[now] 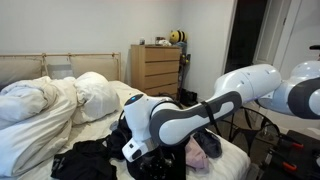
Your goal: Put the black sweater in the laundry basket
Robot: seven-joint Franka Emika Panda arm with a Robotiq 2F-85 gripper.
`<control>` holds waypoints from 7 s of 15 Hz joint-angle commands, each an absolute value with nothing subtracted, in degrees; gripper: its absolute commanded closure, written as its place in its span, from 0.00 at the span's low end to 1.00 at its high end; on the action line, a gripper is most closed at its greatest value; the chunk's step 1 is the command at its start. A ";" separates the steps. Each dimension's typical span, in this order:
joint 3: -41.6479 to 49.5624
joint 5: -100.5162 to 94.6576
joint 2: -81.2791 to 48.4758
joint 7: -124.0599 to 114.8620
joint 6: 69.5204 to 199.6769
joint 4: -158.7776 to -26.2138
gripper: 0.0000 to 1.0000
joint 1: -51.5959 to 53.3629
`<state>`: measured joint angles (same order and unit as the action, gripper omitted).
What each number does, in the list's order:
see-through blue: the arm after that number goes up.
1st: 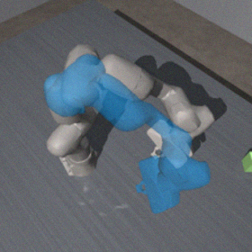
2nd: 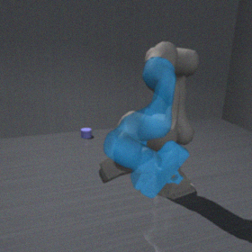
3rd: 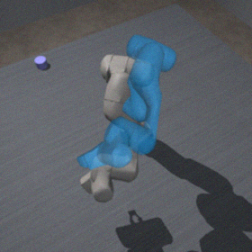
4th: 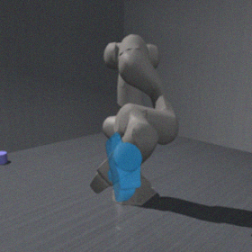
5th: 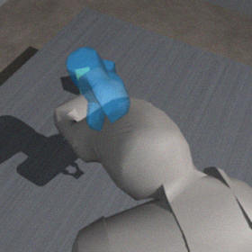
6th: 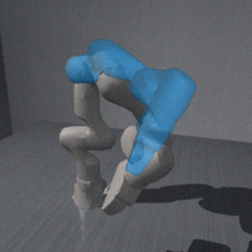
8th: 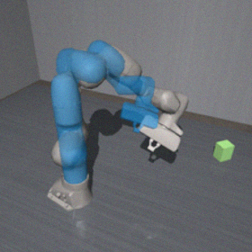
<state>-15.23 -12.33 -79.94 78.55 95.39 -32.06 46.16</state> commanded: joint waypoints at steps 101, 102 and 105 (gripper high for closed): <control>10.07 -26.01 -49.08 15.52 72.49 -20.69 0.98 62.15; 11.11 -27.20 -48.28 14.91 72.78 -20.49 0.98 61.66; 13.90 -30.41 -45.29 13.90 75.35 -20.07 0.98 60.31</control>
<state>11.72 -28.05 -48.96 16.00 73.29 -20.07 61.04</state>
